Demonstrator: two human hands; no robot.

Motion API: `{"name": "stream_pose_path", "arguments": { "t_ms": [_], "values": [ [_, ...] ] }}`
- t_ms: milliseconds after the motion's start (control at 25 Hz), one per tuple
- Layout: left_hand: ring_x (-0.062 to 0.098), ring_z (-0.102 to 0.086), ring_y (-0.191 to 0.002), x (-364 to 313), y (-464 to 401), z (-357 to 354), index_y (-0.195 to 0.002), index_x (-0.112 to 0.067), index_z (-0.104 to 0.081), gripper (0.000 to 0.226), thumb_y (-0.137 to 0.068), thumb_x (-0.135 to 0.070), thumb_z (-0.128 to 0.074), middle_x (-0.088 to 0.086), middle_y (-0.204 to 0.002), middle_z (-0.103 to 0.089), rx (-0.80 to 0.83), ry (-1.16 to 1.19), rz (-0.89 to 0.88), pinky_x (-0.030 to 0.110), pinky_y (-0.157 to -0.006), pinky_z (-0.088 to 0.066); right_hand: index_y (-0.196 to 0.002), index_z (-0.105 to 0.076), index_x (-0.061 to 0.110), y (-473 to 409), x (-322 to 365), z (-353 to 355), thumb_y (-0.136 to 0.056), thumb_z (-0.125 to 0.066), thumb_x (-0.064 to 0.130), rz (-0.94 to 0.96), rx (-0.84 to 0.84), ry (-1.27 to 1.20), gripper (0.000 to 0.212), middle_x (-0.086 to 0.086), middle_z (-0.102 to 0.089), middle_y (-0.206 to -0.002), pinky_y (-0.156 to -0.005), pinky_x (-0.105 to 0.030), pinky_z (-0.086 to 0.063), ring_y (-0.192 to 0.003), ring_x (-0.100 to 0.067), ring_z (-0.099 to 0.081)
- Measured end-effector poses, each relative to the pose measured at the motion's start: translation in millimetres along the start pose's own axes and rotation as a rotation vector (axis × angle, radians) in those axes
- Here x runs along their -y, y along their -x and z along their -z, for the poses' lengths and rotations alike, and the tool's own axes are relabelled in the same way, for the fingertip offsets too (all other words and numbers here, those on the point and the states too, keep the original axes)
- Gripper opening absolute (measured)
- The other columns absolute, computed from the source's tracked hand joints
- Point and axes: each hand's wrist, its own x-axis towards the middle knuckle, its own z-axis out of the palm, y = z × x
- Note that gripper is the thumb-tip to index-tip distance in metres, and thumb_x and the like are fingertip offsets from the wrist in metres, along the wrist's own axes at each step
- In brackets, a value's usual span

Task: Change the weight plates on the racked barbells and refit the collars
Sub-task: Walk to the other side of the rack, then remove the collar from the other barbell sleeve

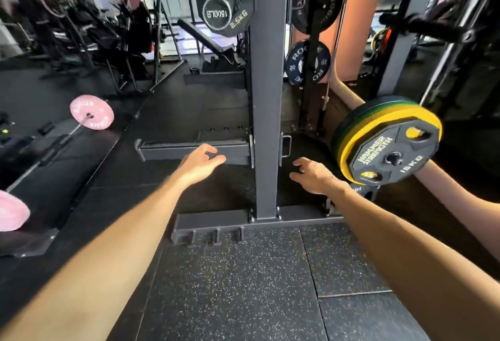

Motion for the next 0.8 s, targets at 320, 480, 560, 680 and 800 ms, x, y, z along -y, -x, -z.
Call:
{"name": "stream_pose_path", "arguments": {
  "t_ms": [320,480,560,680,800],
  "values": [
    [0.016,-0.06,-0.098,-64,-24,111,-0.127,-0.033,-0.051,0.047,-0.086,-0.057,-0.058,0.001,-0.133,-0.055,-0.214,0.05,-0.138,0.035,-0.09,-0.044,-0.136,-0.048,0.013,-29,82,102,-0.093,-0.058,0.029,0.185,-0.211,-0.009,0.047,-0.012,-0.059,-0.131,-0.096,-0.031,-0.042,-0.117,-0.028,-0.057],
    [0.022,-0.054,-0.115,-97,-28,163,-0.128,-0.031,-0.052,0.051,-0.085,-0.057,-0.058,0.001,-0.13,-0.056,-0.299,0.062,-0.192,0.036,-0.097,-0.042,-0.139,-0.047,0.012,-32,119,145,-0.093,-0.058,0.029,0.254,-0.302,-0.028,0.05,-0.011,-0.058,-0.134,-0.098,-0.029,-0.04,-0.12,-0.027,-0.055],
    [0.021,-0.056,-0.109,-116,-26,182,-0.128,-0.028,-0.053,0.049,-0.087,-0.054,-0.059,-0.002,-0.117,-0.059,-0.34,0.066,-0.242,0.034,-0.091,-0.043,-0.139,-0.047,0.012,-35,135,163,-0.093,-0.058,0.03,0.282,-0.326,-0.022,0.05,-0.012,-0.058,-0.134,-0.094,-0.025,-0.039,-0.121,-0.027,-0.055],
    [0.018,-0.059,-0.094,-139,-23,205,-0.123,-0.028,-0.053,0.043,-0.088,-0.052,-0.059,-0.005,-0.102,-0.06,-0.373,0.025,-0.31,0.032,-0.081,-0.044,-0.137,-0.047,0.013,-40,158,185,-0.093,-0.058,0.03,0.321,-0.361,-0.037,0.049,-0.011,-0.059,-0.132,-0.091,-0.026,-0.041,-0.117,-0.027,-0.058],
    [0.02,-0.059,-0.099,-152,-24,231,-0.118,-0.03,-0.056,0.041,-0.086,-0.055,-0.059,-0.003,-0.11,-0.062,-0.429,-0.014,-0.35,0.034,-0.083,-0.045,-0.139,-0.044,0.015,-44,183,204,-0.092,-0.057,0.033,0.342,-0.396,-0.044,0.052,-0.012,-0.058,-0.132,-0.095,-0.034,-0.045,-0.115,-0.029,-0.058]
  ]
}}
